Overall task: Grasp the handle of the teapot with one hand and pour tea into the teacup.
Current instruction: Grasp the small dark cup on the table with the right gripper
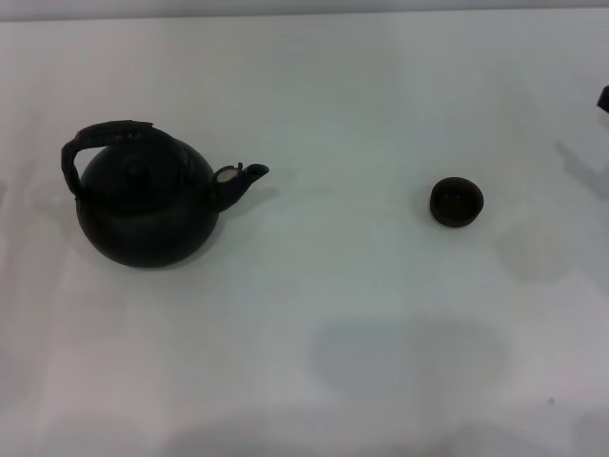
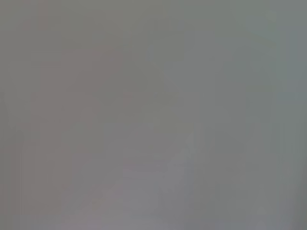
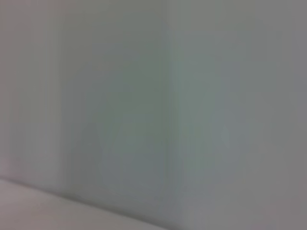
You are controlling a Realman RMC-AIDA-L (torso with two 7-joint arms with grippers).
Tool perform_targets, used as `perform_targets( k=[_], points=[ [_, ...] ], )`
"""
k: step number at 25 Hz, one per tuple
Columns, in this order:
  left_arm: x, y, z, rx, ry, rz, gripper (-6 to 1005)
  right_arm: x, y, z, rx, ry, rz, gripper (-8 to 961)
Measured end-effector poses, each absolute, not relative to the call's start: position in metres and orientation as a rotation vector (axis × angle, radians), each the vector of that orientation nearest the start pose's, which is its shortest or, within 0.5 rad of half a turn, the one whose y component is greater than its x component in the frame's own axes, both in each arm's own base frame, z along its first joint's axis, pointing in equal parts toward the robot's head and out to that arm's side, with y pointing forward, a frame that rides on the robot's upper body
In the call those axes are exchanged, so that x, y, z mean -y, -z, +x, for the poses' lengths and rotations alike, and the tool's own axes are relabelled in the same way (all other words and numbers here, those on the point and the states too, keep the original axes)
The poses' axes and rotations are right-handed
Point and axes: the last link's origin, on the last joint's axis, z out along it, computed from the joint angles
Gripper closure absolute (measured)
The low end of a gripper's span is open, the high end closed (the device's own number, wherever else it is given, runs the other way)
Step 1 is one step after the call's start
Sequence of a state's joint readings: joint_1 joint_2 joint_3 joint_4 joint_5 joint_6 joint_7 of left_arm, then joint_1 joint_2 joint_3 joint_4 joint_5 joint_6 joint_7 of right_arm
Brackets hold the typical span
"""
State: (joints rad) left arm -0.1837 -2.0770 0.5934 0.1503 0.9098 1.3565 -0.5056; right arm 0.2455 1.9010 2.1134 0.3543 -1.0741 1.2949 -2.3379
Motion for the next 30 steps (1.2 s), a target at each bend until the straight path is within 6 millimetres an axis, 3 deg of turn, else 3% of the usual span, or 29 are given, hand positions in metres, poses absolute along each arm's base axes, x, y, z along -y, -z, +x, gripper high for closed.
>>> perform_targets(
  k=[15,20,25,30],
  points=[
    [-0.243,-0.038,-0.399,0.668,0.745,-1.462,289,-0.303,-0.078,0.342,-0.414,-0.611,-2.36,85],
    [-0.243,-0.038,-0.399,0.668,0.745,-1.462,290,-0.31,-0.078,0.323,-0.373,-0.568,-2.496,86],
    [-0.243,-0.038,-0.399,0.667,0.745,-1.468,289,-0.32,-0.07,0.307,-0.408,-0.41,-2.654,87],
    [-0.243,-0.038,-0.398,0.667,0.747,-1.468,287,-0.324,-0.047,0.297,-0.405,-0.281,-2.731,88]
  ],
)
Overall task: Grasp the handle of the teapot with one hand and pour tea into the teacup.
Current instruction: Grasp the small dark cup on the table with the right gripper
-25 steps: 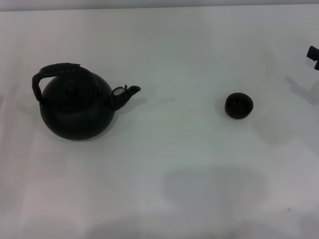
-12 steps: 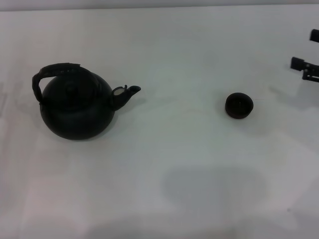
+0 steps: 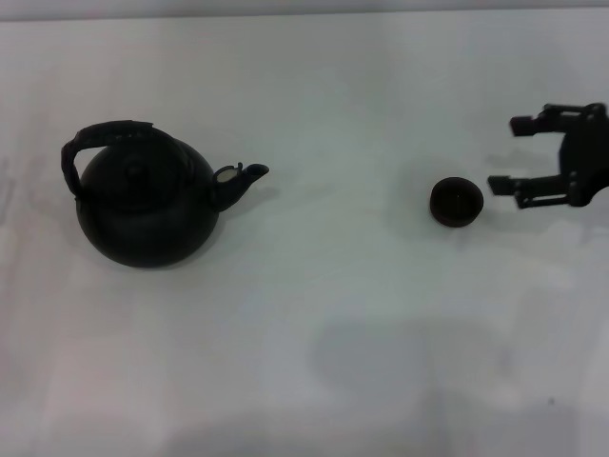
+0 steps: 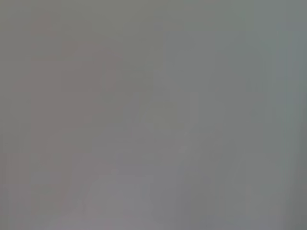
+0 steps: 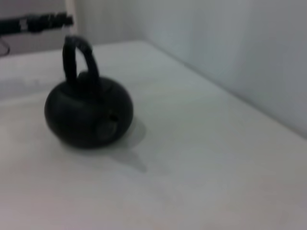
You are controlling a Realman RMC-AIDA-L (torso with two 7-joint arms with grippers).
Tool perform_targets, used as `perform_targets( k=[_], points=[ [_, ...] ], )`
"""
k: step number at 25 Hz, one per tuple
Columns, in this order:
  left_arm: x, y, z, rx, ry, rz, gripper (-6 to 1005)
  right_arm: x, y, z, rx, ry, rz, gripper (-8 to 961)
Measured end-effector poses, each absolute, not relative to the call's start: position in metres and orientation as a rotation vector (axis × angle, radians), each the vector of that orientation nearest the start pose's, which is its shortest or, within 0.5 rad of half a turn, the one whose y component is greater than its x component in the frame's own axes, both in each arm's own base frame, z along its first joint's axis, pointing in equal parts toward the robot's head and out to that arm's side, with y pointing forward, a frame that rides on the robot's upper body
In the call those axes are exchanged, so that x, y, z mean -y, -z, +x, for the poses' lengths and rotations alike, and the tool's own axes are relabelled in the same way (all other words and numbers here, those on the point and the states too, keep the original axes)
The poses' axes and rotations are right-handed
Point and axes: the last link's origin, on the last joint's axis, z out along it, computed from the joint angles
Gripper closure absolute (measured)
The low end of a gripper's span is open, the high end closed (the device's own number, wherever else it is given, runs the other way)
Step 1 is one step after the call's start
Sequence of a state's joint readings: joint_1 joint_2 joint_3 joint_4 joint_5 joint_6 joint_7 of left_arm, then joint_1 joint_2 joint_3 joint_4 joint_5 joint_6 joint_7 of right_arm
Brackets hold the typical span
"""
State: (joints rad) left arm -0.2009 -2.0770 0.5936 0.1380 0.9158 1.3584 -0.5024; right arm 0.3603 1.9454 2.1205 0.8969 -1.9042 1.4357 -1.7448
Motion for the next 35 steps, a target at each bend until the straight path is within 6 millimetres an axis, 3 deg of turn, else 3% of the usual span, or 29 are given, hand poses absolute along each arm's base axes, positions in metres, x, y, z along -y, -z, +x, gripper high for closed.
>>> perform_targets(
  k=[8,17,35],
  points=[
    [-0.243,-0.037,-0.398,0.67,0.75,-1.468,288,-0.328,-0.022,0.289,-0.349,-0.229,-2.758,89],
    [-0.24,-0.037,-0.4,0.671,0.742,-1.466,287,-0.331,0.002,0.297,-0.335,-0.122,-2.752,91],
    [-0.239,-0.036,-0.4,0.67,0.74,-1.477,288,-0.33,0.011,0.302,-0.356,-0.132,-2.748,95]
  ],
)
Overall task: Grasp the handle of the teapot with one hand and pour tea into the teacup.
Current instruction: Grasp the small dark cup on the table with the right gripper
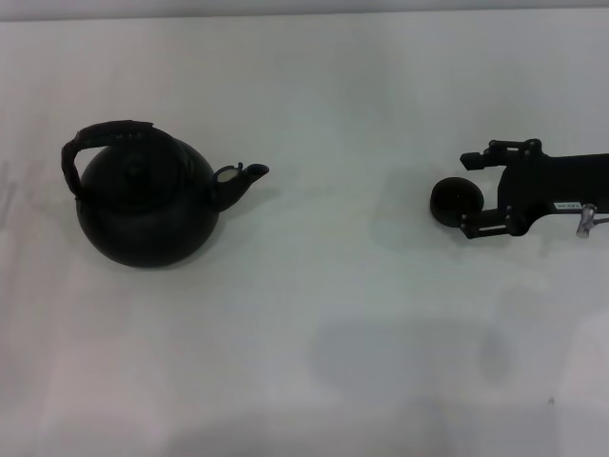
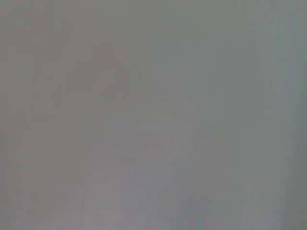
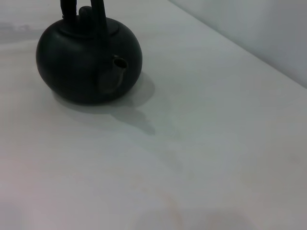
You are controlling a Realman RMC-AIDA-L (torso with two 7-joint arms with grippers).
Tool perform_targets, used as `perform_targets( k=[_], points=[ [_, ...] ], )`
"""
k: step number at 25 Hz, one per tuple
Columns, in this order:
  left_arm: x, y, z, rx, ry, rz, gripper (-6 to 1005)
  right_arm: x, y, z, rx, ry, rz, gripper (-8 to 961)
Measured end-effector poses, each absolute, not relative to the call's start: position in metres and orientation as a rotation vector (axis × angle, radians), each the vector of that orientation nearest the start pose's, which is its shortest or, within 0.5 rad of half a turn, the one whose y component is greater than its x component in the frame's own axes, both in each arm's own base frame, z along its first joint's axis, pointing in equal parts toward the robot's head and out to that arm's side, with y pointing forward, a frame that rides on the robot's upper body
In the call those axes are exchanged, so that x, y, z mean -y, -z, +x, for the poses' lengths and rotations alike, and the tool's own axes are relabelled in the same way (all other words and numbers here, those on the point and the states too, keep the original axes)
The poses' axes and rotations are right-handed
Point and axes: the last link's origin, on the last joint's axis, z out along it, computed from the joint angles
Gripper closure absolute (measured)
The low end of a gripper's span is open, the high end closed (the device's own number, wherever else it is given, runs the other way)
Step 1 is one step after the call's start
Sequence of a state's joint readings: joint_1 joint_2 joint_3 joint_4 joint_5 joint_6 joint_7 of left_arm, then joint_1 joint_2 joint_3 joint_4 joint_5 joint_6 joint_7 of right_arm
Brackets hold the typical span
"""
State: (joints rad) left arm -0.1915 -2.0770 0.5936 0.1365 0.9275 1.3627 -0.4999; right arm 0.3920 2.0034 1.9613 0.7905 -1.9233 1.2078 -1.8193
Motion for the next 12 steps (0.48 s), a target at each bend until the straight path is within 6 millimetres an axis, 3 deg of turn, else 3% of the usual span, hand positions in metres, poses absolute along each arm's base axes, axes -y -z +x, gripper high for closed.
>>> perform_targets(
  k=[12],
  points=[
    [-0.2414,-0.0335,-0.3982,0.676,0.744,-1.482,289,-0.3295,0.016,0.3033,-0.374,-0.129,-2.751,97]
  ],
)
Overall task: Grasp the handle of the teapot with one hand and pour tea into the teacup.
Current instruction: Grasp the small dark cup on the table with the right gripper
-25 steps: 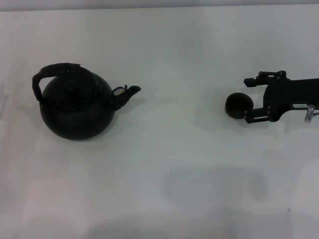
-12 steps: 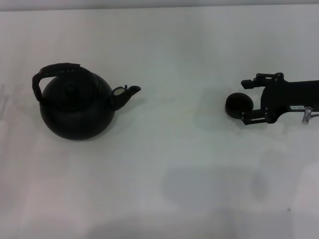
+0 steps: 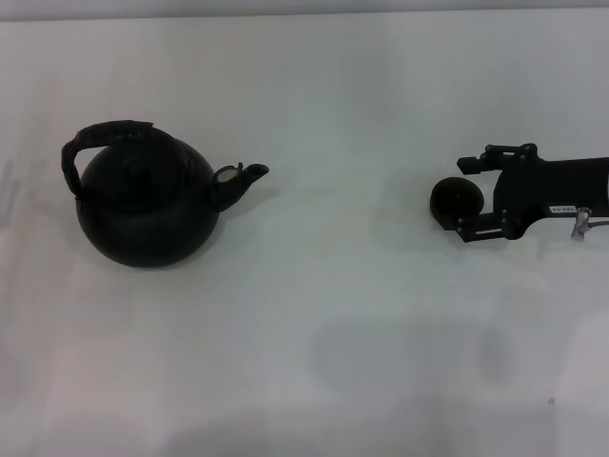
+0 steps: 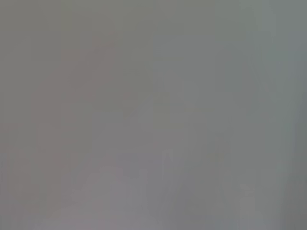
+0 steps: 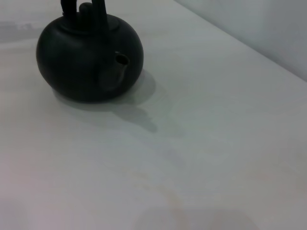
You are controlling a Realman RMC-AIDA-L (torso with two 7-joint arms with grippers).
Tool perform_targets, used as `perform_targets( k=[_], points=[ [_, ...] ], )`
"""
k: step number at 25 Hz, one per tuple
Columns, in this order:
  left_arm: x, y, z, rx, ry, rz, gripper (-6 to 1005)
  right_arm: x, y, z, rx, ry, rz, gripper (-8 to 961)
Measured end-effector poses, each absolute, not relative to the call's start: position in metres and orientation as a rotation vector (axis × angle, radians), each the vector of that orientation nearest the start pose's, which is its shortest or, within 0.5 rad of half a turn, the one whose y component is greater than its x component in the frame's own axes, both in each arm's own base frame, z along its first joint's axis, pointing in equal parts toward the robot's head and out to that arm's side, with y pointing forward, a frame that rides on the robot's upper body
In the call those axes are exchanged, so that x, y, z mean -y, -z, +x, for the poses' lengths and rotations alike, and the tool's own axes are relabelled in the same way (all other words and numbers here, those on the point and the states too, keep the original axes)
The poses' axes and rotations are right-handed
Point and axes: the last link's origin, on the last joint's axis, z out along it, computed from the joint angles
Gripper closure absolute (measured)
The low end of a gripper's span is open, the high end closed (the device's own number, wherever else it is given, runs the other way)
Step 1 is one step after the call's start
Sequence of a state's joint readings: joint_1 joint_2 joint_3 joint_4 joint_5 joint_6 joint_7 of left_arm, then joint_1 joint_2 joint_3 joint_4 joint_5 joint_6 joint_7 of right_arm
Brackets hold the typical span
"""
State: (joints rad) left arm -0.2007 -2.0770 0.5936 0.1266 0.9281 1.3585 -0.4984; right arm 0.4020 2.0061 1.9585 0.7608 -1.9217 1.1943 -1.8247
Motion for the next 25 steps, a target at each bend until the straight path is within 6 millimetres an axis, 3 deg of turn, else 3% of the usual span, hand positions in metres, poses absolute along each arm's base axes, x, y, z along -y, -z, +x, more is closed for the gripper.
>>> perform_targets(
  k=[10,25],
  points=[
    [-0.242,-0.033,-0.398,0.678,0.743,-1.482,289,-0.329,0.029,0.307,-0.364,-0.067,-2.751,99],
    [-0.239,-0.033,-0.399,0.682,0.739,-1.48,289,-0.33,0.028,0.304,-0.372,-0.097,-2.744,102]
  ],
)
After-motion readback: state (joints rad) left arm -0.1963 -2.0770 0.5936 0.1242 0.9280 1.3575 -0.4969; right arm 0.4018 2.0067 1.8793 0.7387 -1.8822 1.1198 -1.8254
